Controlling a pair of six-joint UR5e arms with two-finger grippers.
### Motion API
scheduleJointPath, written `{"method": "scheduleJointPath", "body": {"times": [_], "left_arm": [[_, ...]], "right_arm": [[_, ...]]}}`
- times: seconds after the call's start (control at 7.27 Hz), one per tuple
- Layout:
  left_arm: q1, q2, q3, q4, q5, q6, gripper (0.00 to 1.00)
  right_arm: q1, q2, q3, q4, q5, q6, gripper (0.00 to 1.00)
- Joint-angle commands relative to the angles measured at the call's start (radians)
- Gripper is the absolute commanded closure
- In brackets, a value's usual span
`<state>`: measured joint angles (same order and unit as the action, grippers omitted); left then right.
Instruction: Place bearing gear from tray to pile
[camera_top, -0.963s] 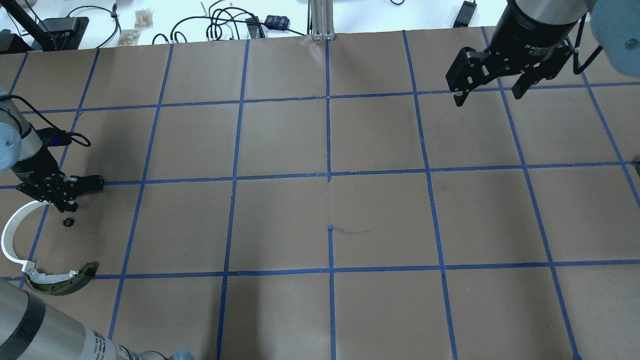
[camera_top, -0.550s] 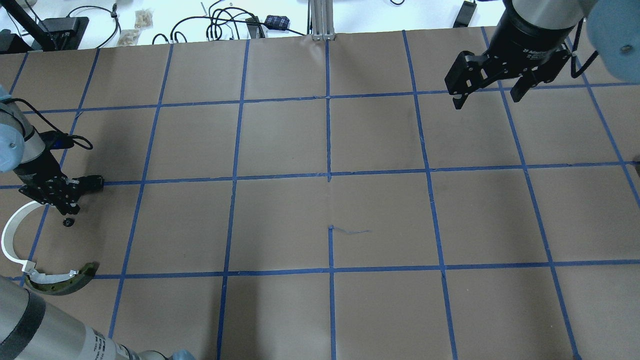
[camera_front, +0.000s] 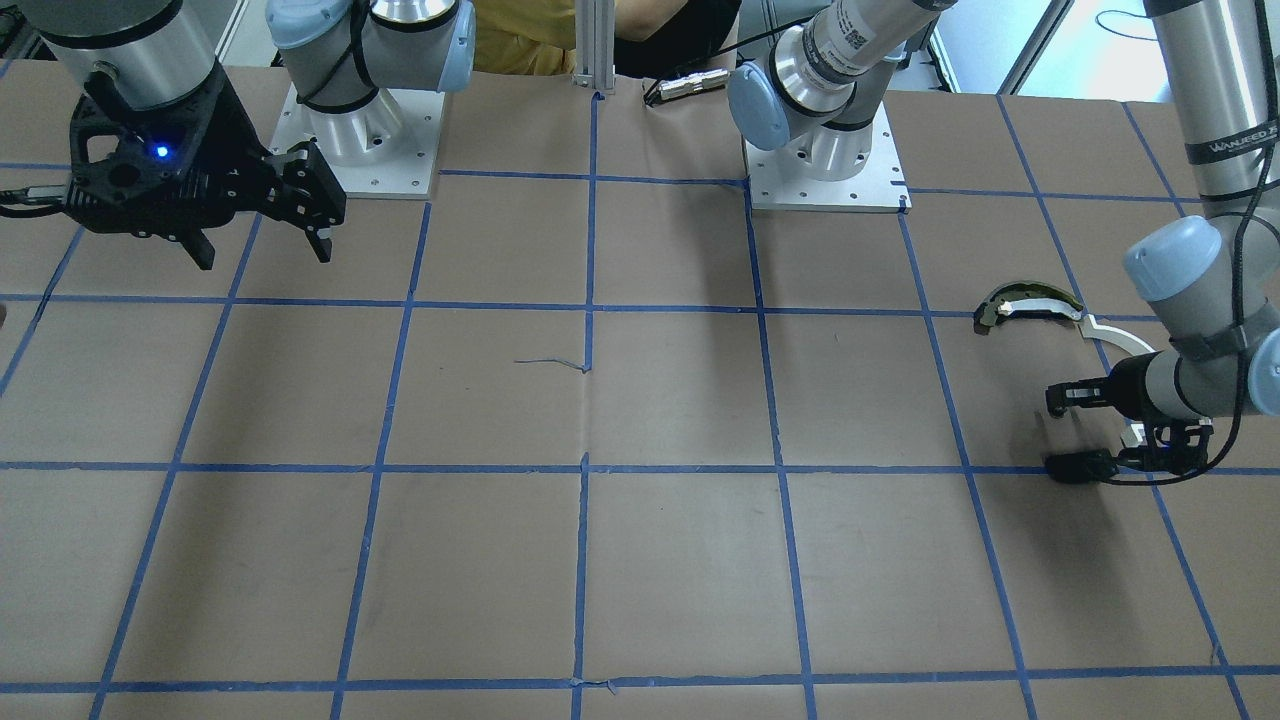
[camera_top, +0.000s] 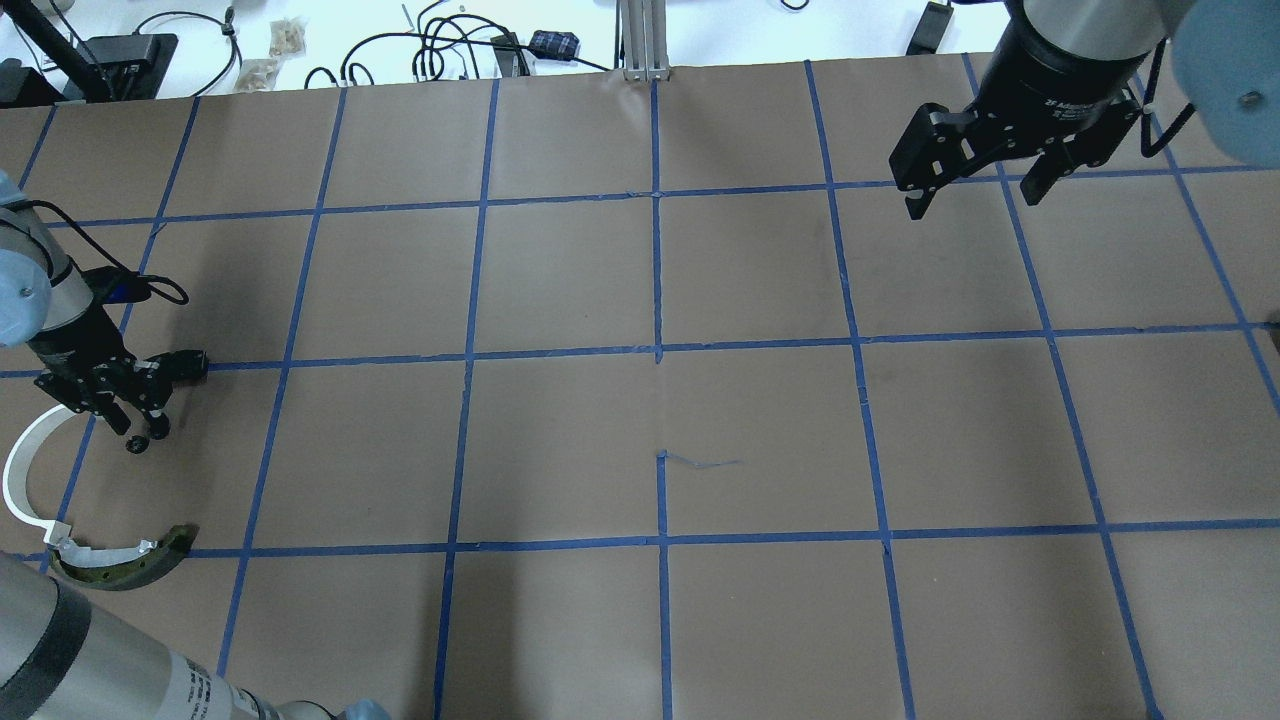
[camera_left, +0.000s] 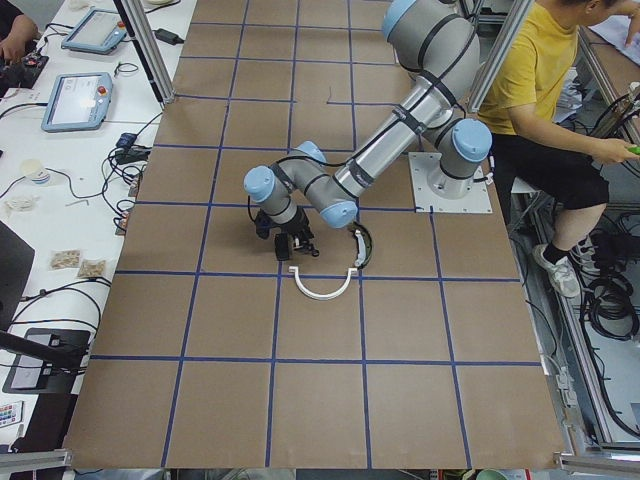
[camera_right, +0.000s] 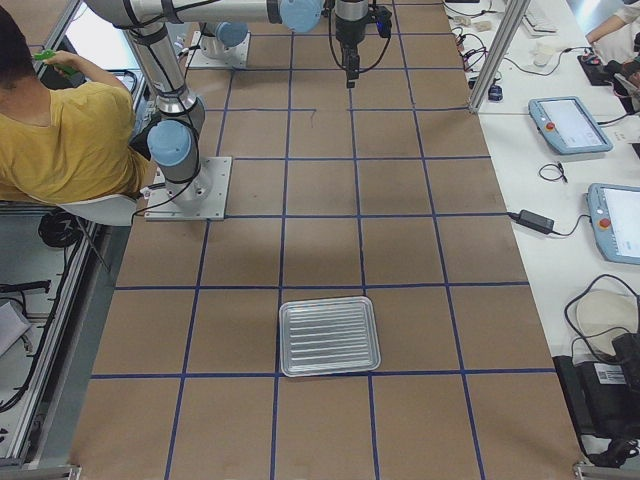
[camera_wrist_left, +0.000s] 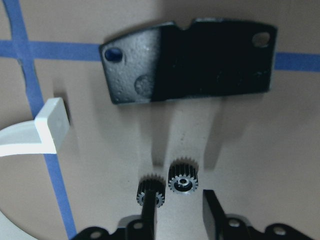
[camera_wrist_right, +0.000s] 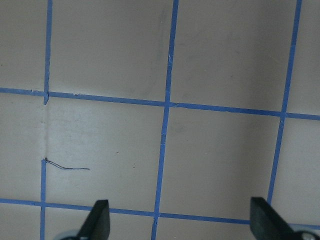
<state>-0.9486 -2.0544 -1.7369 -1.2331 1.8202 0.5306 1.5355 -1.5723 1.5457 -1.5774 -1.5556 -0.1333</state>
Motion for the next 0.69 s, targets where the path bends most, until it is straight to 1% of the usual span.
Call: {"method": "scheduleJointPath", "body": {"times": [0.0, 0.14, 0.28, 0.41, 0.55], "left_arm": [[0.001, 0.009, -0.001, 0.000, 0.001, 0.000, 0.00], [-0.016, 0.034, 0.019, -0.005, -0.005, -0.004, 0.00], [-0.051, 0.054, 0.066, -0.011, -0.031, -0.011, 0.00], [-0.090, 0.090, 0.127, -0.099, -0.121, -0.027, 0.00], [-0.137, 0.138, 0.195, -0.159, -0.134, -0.122, 0.00]], "right_arm": [[0.000, 0.000, 0.001, -0.018, 0.000, 0.001, 0.00], [0.000, 0.000, 0.001, -0.018, -0.001, 0.001, 0.00], [0.000, 0.000, 0.001, -0.018, 0.000, 0.001, 0.00], [0.000, 0.000, 0.001, -0.019, 0.000, 0.001, 0.00], [0.000, 0.000, 0.001, -0.019, 0.000, 0.001, 0.00]]}}
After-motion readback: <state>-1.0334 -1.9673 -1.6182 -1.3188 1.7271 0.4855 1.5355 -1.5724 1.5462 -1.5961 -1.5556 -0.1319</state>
